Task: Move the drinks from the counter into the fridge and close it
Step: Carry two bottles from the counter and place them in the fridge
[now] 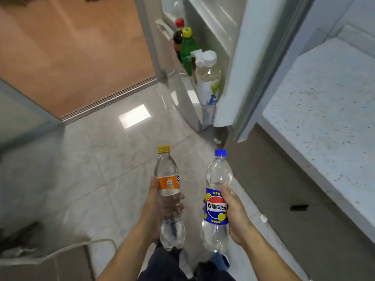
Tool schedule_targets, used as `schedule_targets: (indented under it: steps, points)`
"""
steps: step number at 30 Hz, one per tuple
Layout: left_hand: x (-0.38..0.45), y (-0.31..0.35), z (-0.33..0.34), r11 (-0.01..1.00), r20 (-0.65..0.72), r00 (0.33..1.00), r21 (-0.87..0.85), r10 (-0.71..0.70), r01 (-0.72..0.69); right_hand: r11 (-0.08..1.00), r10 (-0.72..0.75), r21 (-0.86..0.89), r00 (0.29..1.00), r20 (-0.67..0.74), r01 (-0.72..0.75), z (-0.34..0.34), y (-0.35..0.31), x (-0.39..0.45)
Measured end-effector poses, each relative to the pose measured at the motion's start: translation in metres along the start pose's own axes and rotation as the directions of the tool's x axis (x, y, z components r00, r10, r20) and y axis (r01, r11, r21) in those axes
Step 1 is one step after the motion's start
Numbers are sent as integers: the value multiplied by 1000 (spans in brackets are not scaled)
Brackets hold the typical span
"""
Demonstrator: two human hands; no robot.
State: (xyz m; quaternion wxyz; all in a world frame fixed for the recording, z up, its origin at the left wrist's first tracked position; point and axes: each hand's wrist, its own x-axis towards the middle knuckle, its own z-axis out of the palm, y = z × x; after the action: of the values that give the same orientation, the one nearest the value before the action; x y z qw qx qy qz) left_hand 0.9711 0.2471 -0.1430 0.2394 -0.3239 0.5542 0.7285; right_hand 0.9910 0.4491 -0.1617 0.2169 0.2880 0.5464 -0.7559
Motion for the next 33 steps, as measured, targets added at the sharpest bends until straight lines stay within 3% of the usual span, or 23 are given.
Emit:
schedule_targets:
  steps: [11,16,23,33]
  points:
    - [36,84,-168,997,-178,982,-27,70,-76,981,26,-192,992,121,-2,204,-11,71]
    - [52,124,-218,991,-187,978,-75,95,-110,976,42,-220,984,171,-4,276,-21,98]
    - [102,178,-253,982,-162,979,-119,126,-146,974,56,-228,977,207,-7,337,-42,155]
    - [201,309,-255,988,-187,971,-3,150,-153,985,60,-170,971,231,-20,409,-124,276]
